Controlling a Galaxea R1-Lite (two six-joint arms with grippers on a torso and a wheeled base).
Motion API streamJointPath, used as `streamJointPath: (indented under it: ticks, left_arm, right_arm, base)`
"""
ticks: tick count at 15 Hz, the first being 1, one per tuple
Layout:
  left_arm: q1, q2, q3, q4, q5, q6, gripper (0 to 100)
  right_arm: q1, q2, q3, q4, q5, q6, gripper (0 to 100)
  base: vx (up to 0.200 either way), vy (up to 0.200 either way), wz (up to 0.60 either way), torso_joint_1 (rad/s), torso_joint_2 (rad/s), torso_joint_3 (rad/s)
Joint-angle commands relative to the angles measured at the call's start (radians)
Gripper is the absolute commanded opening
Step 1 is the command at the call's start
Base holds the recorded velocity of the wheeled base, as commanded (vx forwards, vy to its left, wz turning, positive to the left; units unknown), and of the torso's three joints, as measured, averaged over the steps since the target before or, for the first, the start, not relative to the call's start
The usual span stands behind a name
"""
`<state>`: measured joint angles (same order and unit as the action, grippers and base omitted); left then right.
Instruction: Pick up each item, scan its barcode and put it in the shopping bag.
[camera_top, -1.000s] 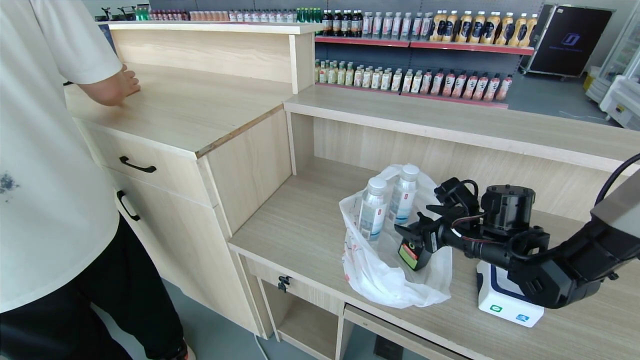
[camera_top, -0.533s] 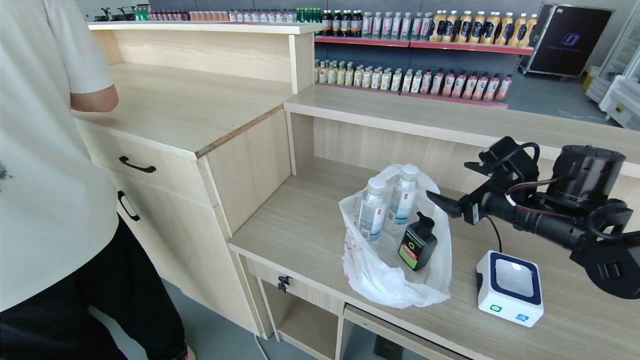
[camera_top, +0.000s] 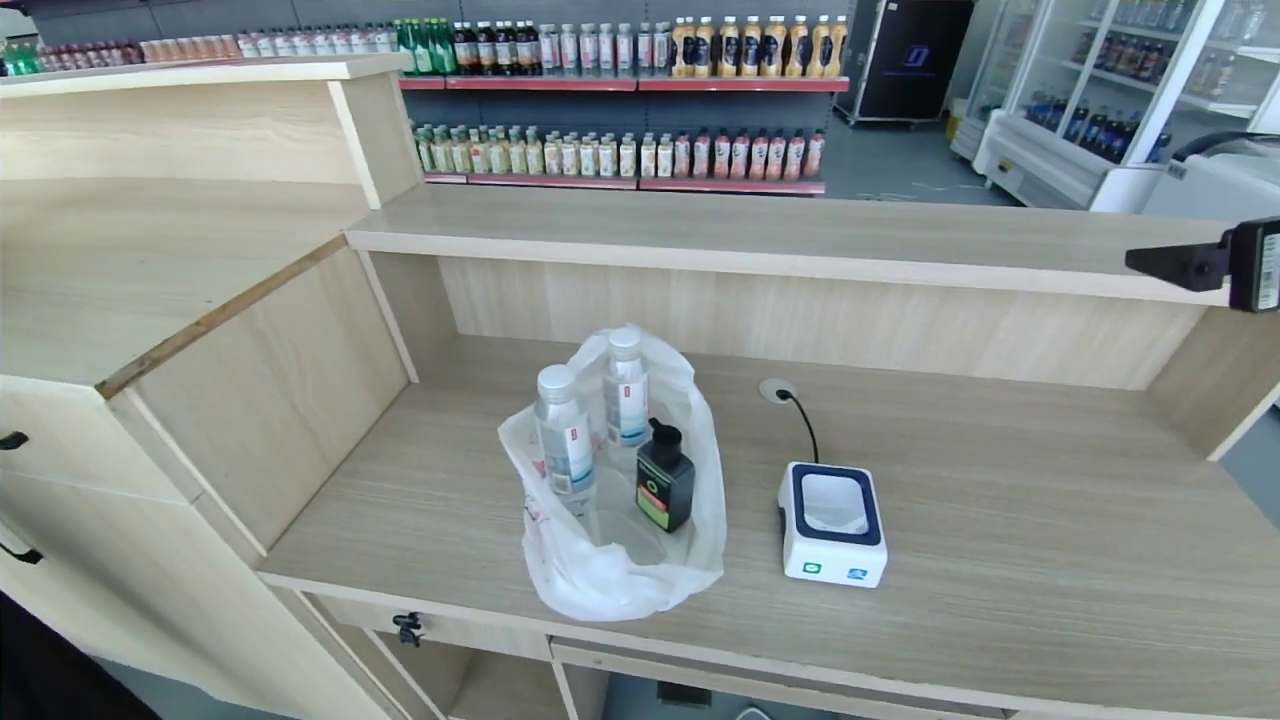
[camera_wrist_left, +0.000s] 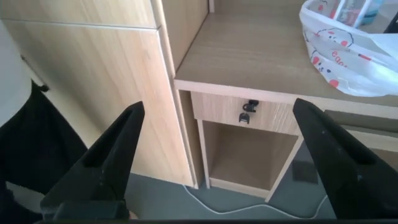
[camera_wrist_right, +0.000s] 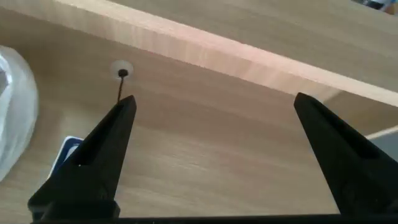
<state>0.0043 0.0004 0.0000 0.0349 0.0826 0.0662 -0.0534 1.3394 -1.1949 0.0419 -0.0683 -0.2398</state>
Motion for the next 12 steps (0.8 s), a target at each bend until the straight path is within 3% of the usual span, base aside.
streamJointPath:
  ticks: [1, 4, 7, 9, 10, 12]
  left_arm:
    - [0.000, 0.000, 0.000, 0.000, 0.000, 0.000, 100]
    - [0.000, 0.000, 0.000, 0.000, 0.000, 0.000, 100]
    - [0.000, 0.000, 0.000, 0.000, 0.000, 0.000, 100]
    - [0.000, 0.000, 0.000, 0.000, 0.000, 0.000, 100]
    - [0.000, 0.000, 0.000, 0.000, 0.000, 0.000, 100]
    - [0.000, 0.000, 0.000, 0.000, 0.000, 0.000, 100]
  right_arm:
    - [-0.141, -0.151, 0.089, 0.038, -0.021, 0.045, 100]
    - [-0.215, -0.284, 0.334, -0.014, -0.008, 0.099, 100]
    - [-0.210, -0.536, 0.885, -0.287, 0.013, 0.111, 100]
    - [-0.194, -0.678, 1.121, -0.439, 0.061, 0.109, 100]
    - [-0.187, -0.899, 1.195, -0.327, 0.117, 0.117, 100]
    - [-0.177, -1.267, 1.155, 0.075, 0.134, 0.122, 100]
  base:
    - [0.000, 0.000, -0.60, -0.002, 0.00, 0.007]
    - [0.000, 0.000, -0.20, -0.004, 0.00, 0.001]
    - [0.000, 0.000, 0.00, 0.000, 0.00, 0.000]
    - [0.000, 0.000, 0.00, 0.000, 0.00, 0.000]
    - [0.000, 0.000, 0.00, 0.000, 0.00, 0.000]
    - [0.000, 0.000, 0.00, 0.000, 0.00, 0.000]
